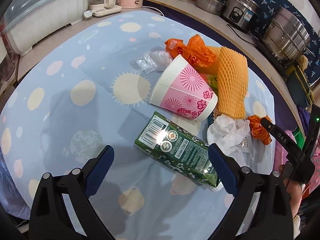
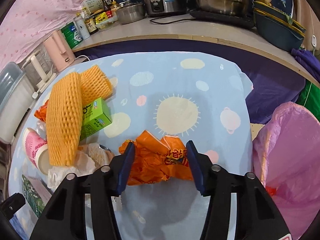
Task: Collect trash
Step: 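Move both open tools back over the trash on the table, then grasp the orange foil wrapper with the right tool while the left tool grasps the green carton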
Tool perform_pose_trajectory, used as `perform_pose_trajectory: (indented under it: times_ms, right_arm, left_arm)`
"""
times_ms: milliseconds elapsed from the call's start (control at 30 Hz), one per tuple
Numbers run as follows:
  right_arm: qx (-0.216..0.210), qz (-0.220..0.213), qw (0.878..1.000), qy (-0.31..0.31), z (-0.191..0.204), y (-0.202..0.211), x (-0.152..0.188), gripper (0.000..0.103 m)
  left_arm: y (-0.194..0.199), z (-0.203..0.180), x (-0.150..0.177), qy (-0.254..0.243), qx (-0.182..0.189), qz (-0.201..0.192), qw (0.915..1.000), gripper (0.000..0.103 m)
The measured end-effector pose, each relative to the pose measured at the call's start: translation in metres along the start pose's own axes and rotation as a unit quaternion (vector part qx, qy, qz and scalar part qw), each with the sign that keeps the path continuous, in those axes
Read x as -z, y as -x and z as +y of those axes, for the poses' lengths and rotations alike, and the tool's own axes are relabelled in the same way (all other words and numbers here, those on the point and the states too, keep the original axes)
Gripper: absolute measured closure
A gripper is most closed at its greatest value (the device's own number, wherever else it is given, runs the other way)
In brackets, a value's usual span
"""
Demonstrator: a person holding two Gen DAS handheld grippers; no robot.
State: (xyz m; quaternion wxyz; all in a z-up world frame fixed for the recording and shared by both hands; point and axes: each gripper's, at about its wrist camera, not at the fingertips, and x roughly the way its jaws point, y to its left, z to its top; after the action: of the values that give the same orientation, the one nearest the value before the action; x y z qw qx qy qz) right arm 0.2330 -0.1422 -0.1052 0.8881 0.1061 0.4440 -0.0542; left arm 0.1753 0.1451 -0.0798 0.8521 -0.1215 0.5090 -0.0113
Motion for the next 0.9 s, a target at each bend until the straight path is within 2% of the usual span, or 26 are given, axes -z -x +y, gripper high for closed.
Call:
perform_pose_trajectory:
  times_ms: [67,167,267,533,733,900]
  right_arm:
    - [0.002,0.004,1.000,0.003,0.000,0.000,0.001,0.070]
    - [-0.001,0.003,1.000,0.002,-0.003,0.004,0.004,0.075]
    - [-0.005,0.004,1.000,-0.002,-0.007,0.010,0.006,0.093]
    - [-0.011,-0.006,1.000,-0.011,-0.013,0.042,0.024,0.093]
    - [-0.017,-0.010,1.000,-0.010,-0.013,0.064,0.038,0.093]
    - [-0.023,-0.009,1.000,-0.006,-0.011,0.079,0.049,0.093]
  left_arm:
    - [-0.004,-0.003,0.000,0.001,0.001,0.006,1.0000,0.012]
    - [-0.009,-0.006,0.002,0.001,0.001,0.012,0.9999,0.012]
    - [-0.011,-0.009,0.002,0.000,-0.001,0.012,0.9999,0.012]
    - [-0.024,-0.011,-0.006,0.026,-0.012,0.020,0.9994,0.012]
    - [-0.039,-0.017,-0.005,0.038,-0.007,0.052,0.9979,0.012]
    - [-0.030,-0.016,0.002,0.028,0.013,0.054,0.9981,0.024]
